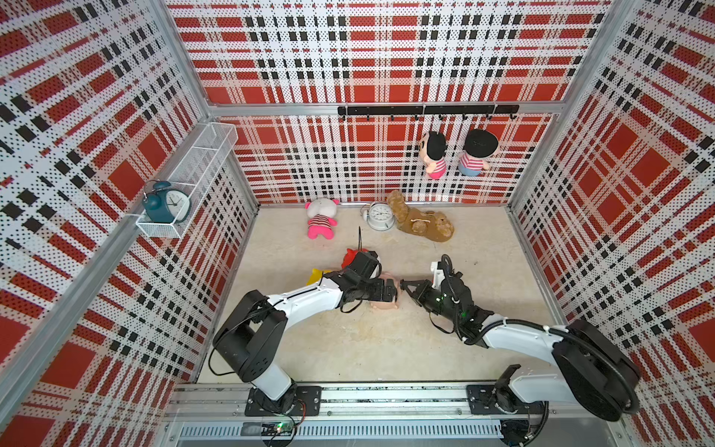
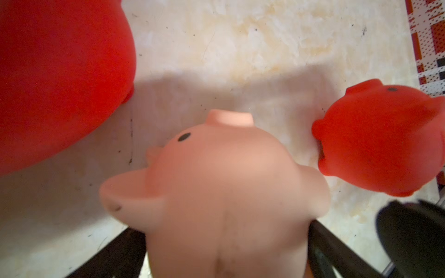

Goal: Open piggy banks
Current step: Move the piggy bank to the center of the board.

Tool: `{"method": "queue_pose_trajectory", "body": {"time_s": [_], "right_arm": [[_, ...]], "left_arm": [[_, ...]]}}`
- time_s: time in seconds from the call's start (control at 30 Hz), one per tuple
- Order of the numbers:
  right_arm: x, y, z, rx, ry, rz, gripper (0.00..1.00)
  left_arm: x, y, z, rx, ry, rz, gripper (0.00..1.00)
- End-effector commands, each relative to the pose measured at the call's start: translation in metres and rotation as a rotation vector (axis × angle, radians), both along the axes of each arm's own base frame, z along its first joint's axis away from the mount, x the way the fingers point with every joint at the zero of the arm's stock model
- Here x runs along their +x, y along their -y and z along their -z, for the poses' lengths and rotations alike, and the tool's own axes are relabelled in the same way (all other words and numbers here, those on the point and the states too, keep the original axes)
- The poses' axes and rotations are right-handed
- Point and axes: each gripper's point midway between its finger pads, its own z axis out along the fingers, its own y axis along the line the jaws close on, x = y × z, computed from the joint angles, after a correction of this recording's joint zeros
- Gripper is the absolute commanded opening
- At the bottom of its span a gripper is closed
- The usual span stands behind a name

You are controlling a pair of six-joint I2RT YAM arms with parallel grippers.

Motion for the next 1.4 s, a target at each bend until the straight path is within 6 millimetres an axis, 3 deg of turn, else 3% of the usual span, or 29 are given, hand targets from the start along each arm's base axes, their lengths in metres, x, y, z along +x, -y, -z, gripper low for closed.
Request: {"method": "queue_pose_trajectory", "body": {"time_s": [0.0, 0.13, 0.23, 0.37, 0.53, 0.73, 0.8, 1.07, 1.2, 1.37], "right_arm": [[0.003, 0.033, 0.013, -0.187, 0.004, 0.026, 0.00], [0.013, 0.057, 0.002, -0.290, 0.051, 0.049, 0.00], [0.021, 0.063, -0.009, -0.344, 0.095, 0.052, 0.00], [0.033, 0.058, -0.022, -0.391, 0.138, 0.028, 0.00], [0.054, 0.051, -0.032, -0.456, 0.180, 0.016, 0.00], [0.081, 0.041, -0.038, -0.544, 0.201, -0.010, 0.00], [0.087, 0.036, -0.035, -0.561, 0.195, -0.033, 0.00], [0.106, 0.023, -0.005, -0.618, 0.135, -0.085, 0.00], [0.120, 0.030, 0.009, -0.731, 0.109, -0.079, 0.00], [0.136, 0.042, 0.021, -0.852, 0.058, -0.047, 0.00]], "left_arm": [[0.010, 0.002, 0.018, 0.034, -0.025, -0.068, 1.00], [0.044, 0.009, 0.008, 0.029, 0.046, -0.143, 1.00], [0.070, 0.019, 0.002, 0.014, 0.082, -0.177, 0.99], [0.107, 0.028, -0.001, 0.012, 0.120, -0.217, 0.99], [0.150, 0.025, -0.001, 0.020, 0.163, -0.290, 0.99], [0.181, 0.018, -0.007, 0.002, 0.183, -0.331, 1.00], [0.186, 0.019, -0.018, -0.019, 0.197, -0.330, 0.98], [0.185, 0.010, -0.096, -0.080, 0.307, -0.339, 0.98], [0.172, -0.013, -0.134, -0.086, 0.370, -0.370, 0.98], [0.149, -0.059, -0.162, -0.063, 0.441, -0.447, 0.98]]}}
